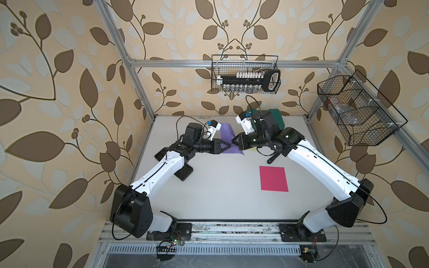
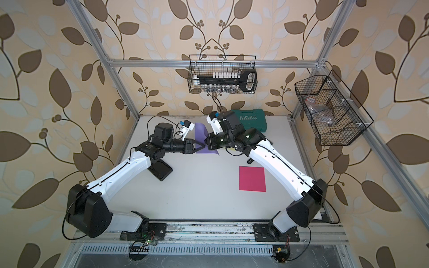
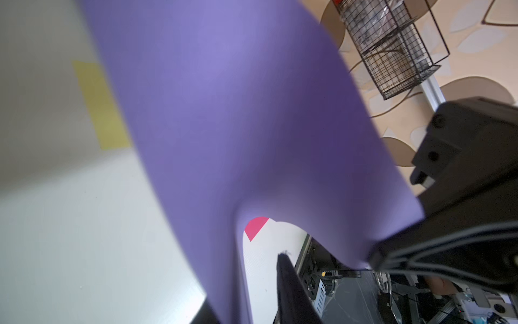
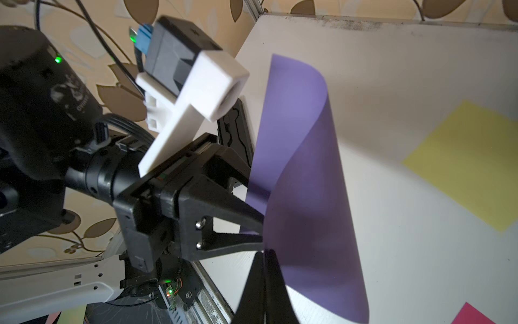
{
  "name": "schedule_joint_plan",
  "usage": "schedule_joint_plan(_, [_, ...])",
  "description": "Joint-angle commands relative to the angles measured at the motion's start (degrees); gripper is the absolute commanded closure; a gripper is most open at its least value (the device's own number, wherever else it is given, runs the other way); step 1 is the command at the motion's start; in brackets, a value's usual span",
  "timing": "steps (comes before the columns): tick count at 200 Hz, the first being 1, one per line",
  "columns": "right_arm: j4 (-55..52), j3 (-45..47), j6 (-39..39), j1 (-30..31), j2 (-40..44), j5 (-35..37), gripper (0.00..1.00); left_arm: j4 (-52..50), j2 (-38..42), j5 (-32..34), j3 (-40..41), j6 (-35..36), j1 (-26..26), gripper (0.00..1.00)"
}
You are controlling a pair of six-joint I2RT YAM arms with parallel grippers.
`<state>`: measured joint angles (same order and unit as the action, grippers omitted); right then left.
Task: Fold the square paper diagonally
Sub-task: Fold the paper.
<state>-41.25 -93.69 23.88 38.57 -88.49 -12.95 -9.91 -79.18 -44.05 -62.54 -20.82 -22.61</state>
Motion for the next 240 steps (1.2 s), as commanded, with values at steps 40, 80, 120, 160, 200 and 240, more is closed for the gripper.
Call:
schedule_joint_plan(40, [-1.8,10.53,1.52,-0.32,0.94,2.46,1.0,4.85,-1.63,7.75,6.74,-2.74,-4.95,0.78])
schedule_joint_plan(80, [-1.22,16.77,0.67,-0.85,1.12,3.1,1.0,9.9,-7.88,10.63,10.29,-4.67,-7.22,0.8])
schedule_joint_plan(120, [-1.87,20.52,-0.47,-2.88,-0.27,4.08,1.0,14.42,-16.34,12.46,9.61,-4.57,-9.37,0.82])
schedule_joint_plan(160, [-4.41,20.37,-2.37,-3.47,-2.86,6.03,1.0,17.38,-22.37,11.68,7.75,-5.46,-9.66,0.82])
schedule_joint_plan(200, [-7.43,19.32,-2.35,-3.53,-5.56,9.71,1.0,16.88,-25.57,11.59,5.84,-4.86,-9.9,0.76])
schedule_joint_plan(240, [-10.5,18.3,-2.33,-6.89,-7.47,12.6,1.0,13.42,-25.37,13.27,5.91,-2.07,-9.61,0.62])
